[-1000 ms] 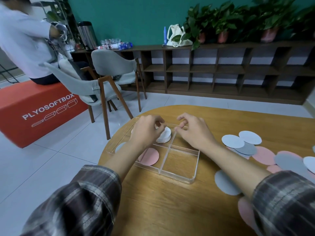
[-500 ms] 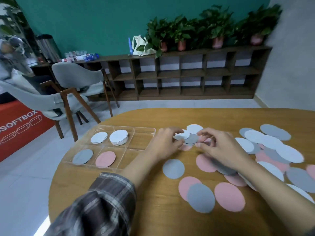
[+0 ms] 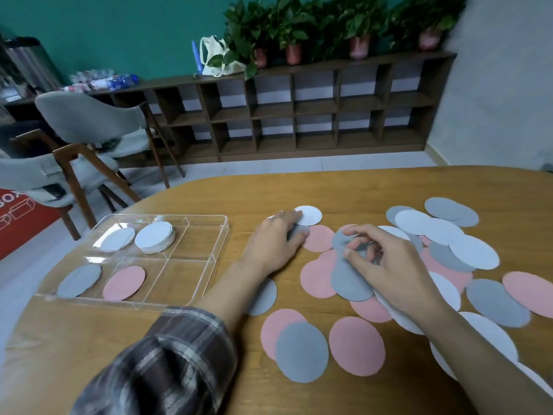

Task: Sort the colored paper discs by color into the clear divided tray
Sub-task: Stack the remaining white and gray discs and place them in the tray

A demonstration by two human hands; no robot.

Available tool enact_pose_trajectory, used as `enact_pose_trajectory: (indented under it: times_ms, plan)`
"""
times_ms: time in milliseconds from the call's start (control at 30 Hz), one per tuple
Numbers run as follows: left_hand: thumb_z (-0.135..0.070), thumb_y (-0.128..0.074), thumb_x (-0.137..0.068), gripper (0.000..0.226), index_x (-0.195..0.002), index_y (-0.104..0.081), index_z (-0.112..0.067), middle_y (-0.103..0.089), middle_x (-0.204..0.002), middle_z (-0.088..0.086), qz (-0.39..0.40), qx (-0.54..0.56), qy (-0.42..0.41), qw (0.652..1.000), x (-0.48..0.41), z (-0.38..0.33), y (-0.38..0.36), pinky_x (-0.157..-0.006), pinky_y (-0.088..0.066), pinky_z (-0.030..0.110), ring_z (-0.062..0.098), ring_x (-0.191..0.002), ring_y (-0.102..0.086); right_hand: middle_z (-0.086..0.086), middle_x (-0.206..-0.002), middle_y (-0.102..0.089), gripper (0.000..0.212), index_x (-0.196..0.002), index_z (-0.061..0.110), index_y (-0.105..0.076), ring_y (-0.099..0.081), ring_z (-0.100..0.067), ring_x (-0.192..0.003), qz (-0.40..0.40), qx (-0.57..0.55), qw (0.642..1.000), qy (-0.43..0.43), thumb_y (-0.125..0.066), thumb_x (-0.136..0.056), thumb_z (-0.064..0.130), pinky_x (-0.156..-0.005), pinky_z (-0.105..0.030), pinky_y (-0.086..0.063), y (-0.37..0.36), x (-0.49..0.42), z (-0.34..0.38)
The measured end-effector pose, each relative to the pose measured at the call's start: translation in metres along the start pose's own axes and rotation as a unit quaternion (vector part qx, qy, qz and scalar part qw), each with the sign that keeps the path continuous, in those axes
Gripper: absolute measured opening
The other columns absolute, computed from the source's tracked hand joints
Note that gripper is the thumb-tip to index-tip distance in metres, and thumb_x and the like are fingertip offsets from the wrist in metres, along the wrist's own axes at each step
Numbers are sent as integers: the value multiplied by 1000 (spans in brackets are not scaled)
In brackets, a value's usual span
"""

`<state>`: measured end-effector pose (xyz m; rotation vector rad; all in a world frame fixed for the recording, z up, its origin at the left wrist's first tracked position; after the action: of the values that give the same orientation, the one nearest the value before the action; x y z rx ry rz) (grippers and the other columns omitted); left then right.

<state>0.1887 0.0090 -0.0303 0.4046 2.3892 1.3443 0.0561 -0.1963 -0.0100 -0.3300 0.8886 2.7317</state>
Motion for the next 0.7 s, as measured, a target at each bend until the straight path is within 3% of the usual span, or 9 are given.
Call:
enact_pose_trajectory:
  times_ms: [100,200,300,400,433,533,600,700]
  plan:
    - [-39,-68,-97,37,-131,-70,-23,-73,-129,-6,-71,-4,-29,997,11,-2,1,-94,-54,40,23,-116,-69,20,-87,-68,28,-116,32,-70,-56,-14,-77,-7,2,1000,11,-72,-92,18,-71,-32,-52,-2,3,2]
    - [-37,-70,-97,25,-116,-76,-22,-78,-114,-6,-105,-11,-44,993,24,-7,1,-85,-55,39,22,-102,-71,20,-87,-67,26,-116,31,-70,-56,-13,-78,-10,19,1000,15,-71,-93,19,-68,-23,-50,-3,4,3]
    - [-37,-63,-101,21,-101,-78,-22,-79,-104,-7,-110,-11,-94,989,37,-13,5,-80,-55,42,21,-94,-70,19,-89,-66,23,-114,30,-70,-56,-12,-77,-8,39,999,21,-70,-94,19,-65,-12,-43,-4,7,6]
    - [-37,-52,-107,29,-101,-75,-22,-76,-93,-6,-118,-33,-153,981,53,-16,10,-79,-52,44,22,-88,-67,20,-100,-64,28,-118,31,-66,-55,-5,-85,-8,88,995,55,-71,-93,20,-71,-9,-42,-6,10,9]
    - [-37,-49,-108,31,-102,-74,-21,-74,-90,-4,-126,-34,-162,978,59,-18,12,-79,-51,43,23,-87,-66,19,-110,-62,32,-123,31,-64,-53,-2,-92,1,105,992,65,-72,-93,22,-79,-10,-43,-7,11,10]
    - [-30,-52,-108,25,-101,-73,-17,-71,-91,-4,-151,9,-182,972,75,-27,17,-80,-48,32,19,-89,-62,19,-133,-56,47,-139,37,-55,-45,-4,-122,44,139,986,77,-69,-94,34,-97,-32,-45,-10,13,15]
    - [-20,-60,-106,16,-99,-74,-14,-72,-94,-5,-169,61,-187,966,78,-30,20,-85,-47,27,15,-92,-62,17,-124,-63,36,-132,35,-61,-50,-7,-119,48,137,985,89,-66,-97,34,-94,-38,-49,-14,15,16]
    - [-19,-64,-104,13,-99,-76,-15,-74,-100,-8,-169,121,-174,963,76,-30,23,-90,-50,31,12,-96,-65,11,-92,-68,12,-110,29,-69,-60,-12,-89,9,143,984,107,-61,-101,30,-74,-41,-53,-17,14,14]
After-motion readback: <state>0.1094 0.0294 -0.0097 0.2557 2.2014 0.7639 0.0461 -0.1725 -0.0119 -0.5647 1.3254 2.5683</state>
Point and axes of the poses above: each hand's wrist, its own x-axis away from the middle knuckle, its own y-axis out of the back of the hand, z = x × y, the point moved 1 cm from there along -x, towards the middle knuckle
